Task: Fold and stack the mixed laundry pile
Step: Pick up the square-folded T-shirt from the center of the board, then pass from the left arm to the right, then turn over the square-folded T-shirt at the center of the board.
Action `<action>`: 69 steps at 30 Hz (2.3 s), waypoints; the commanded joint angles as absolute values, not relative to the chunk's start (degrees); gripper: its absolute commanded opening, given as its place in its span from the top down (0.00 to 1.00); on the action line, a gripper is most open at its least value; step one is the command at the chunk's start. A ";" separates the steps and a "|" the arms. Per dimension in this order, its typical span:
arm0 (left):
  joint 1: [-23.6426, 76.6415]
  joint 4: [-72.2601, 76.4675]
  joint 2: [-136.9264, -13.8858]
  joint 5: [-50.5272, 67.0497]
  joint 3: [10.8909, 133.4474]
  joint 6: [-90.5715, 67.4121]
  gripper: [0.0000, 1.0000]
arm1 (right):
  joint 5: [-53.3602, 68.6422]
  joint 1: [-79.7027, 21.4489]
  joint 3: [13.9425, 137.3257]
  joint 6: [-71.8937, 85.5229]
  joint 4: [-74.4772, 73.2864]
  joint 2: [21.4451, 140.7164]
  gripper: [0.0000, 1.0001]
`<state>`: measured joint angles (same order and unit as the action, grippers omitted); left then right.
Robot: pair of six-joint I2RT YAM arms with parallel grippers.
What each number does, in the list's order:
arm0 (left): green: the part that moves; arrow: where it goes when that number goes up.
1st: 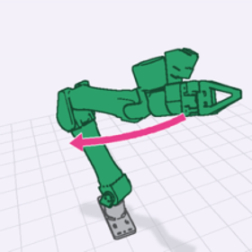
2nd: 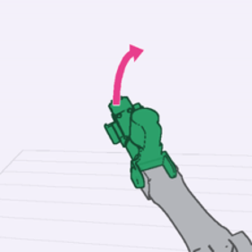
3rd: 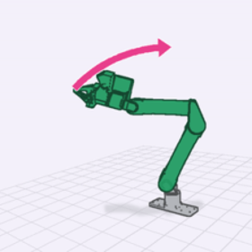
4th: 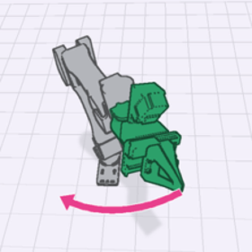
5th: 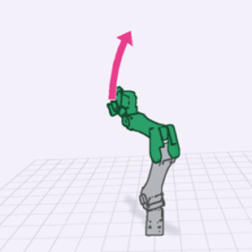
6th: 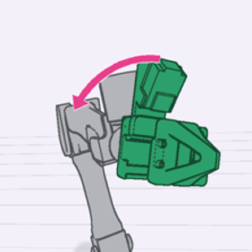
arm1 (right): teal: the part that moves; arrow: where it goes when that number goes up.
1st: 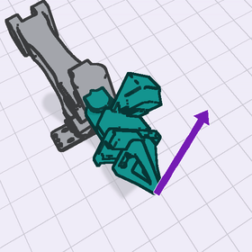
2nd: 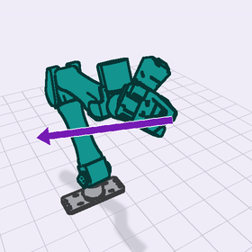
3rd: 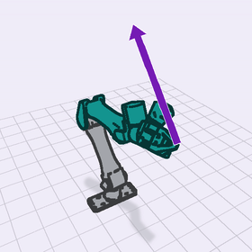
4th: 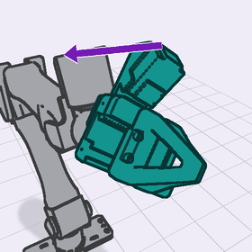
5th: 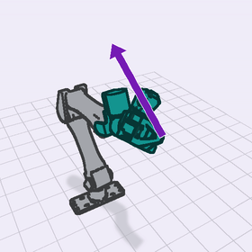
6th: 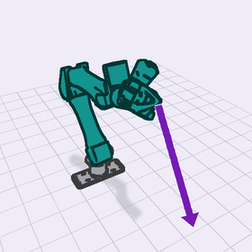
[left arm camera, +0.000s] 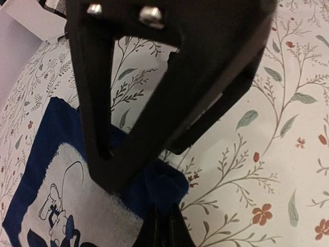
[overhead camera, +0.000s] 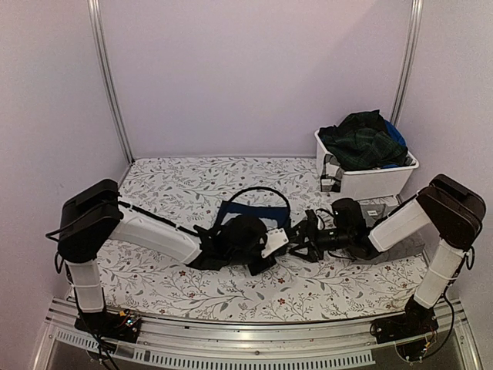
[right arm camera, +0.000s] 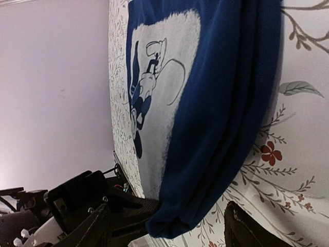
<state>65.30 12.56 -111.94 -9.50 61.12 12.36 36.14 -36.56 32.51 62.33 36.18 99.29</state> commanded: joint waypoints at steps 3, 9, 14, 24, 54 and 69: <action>67.86 14.23 -106.83 -8.55 58.68 10.00 1.00 | 35.61 -37.82 33.00 70.62 45.49 104.82 0.32; 69.09 13.90 -103.56 -9.52 56.26 9.00 1.00 | 34.50 -38.48 32.50 73.21 47.03 108.41 0.32; 70.70 13.45 -101.44 -9.45 54.67 8.83 1.00 | 33.41 -38.41 32.91 74.99 49.96 110.54 0.39; 74.98 10.96 -100.06 -11.61 52.97 9.15 1.00 | 32.44 -37.21 33.40 80.78 56.78 117.24 0.51; 60.91 20.71 -78.27 -12.35 34.09 -10.62 0.28 | 21.38 -36.48 58.93 35.96 -8.93 98.11 1.00; 50.00 19.43 -68.68 -12.10 26.45 -14.05 0.26 | -12.60 -33.05 76.96 12.99 -45.10 81.76 1.00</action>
<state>53.06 19.73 -72.23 -12.38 28.62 -12.45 -4.56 -32.45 72.14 18.04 -38.00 81.73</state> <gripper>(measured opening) 0.738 0.039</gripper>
